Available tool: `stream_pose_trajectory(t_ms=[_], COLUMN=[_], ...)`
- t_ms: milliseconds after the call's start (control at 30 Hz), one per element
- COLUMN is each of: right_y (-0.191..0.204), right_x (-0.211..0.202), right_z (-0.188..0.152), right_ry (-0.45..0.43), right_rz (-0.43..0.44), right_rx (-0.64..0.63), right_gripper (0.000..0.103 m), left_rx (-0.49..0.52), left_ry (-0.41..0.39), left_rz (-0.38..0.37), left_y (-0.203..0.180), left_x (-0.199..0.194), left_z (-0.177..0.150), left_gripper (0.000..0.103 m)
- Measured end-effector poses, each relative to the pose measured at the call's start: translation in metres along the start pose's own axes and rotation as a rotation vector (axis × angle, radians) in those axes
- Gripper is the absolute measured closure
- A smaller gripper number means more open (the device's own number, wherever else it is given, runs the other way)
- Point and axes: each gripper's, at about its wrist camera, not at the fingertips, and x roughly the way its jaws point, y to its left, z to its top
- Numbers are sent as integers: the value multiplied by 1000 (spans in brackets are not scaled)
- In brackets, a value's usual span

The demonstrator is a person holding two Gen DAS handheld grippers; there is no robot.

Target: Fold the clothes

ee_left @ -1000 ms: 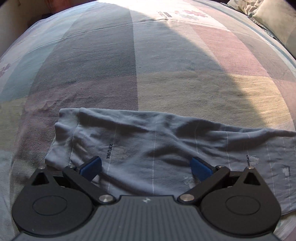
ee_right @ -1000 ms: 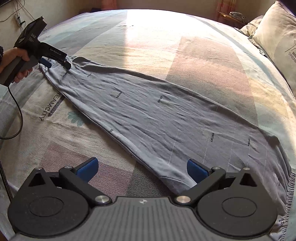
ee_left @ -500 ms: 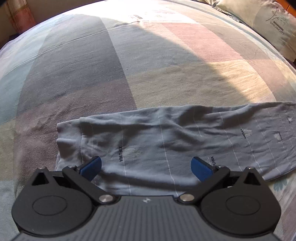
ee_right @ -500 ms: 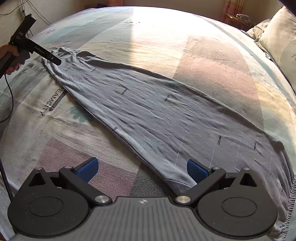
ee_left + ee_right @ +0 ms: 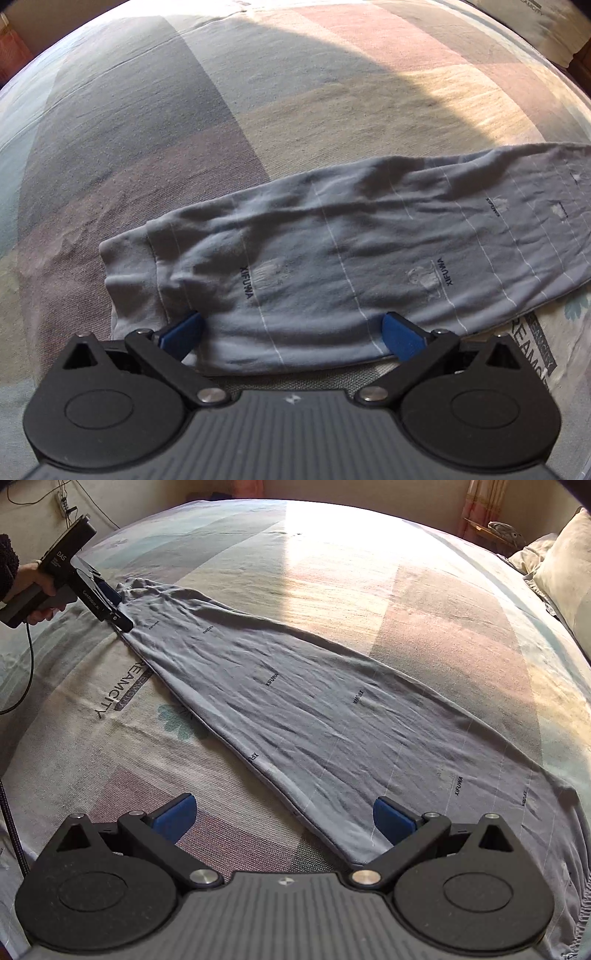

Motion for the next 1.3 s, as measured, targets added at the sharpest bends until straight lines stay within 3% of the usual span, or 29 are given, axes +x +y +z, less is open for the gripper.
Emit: stream_pose_trajectory(t_ms=[133,267,367,433,533,633,733,900,1000,1100,1300], right_y=[1,-2,-1,1,3,1,-5,-1,2,0,-26], right_x=[-3,-2,-5,-6,-9,-11,-13,-18,-22,-28,-44], right_z=[-2,-6,-4,-2,-2,-4,-7,-5,-6,-12,-39], right_ry=[-2,16,17,13,6,9,27,31,31,38,33], right_rz=[-2,-25,-18,-13,-30,-53,-57,-57,-56,-70,-130], right_rx=[-5,19,32,14,-21,-13,37,29,37,64,95], right_gripper=[0,0,0,0,0,0,0,0,0,0,0], left_rx=[-58,-122,-232,-292,-327,-291,-230,-38,-76,-129,-46], left_ry=[1,-114,-118,-85,-112,-96,-123,-111,-39,-65,-122], left_rz=[16,-58,-85,-34,-39,11,-4,-1,25,45,26], left_y=[10,6,12,20,34,21,-6,-67,-70,-66,-126], left_x=[-13,-23,-2,11,9,1,-10,-3,17,13,-17], left_z=[0,22,33,32,30,34,36,31,21,17,19], left_gripper=[1,1,1,1,1,1,1,1,0,1,1])
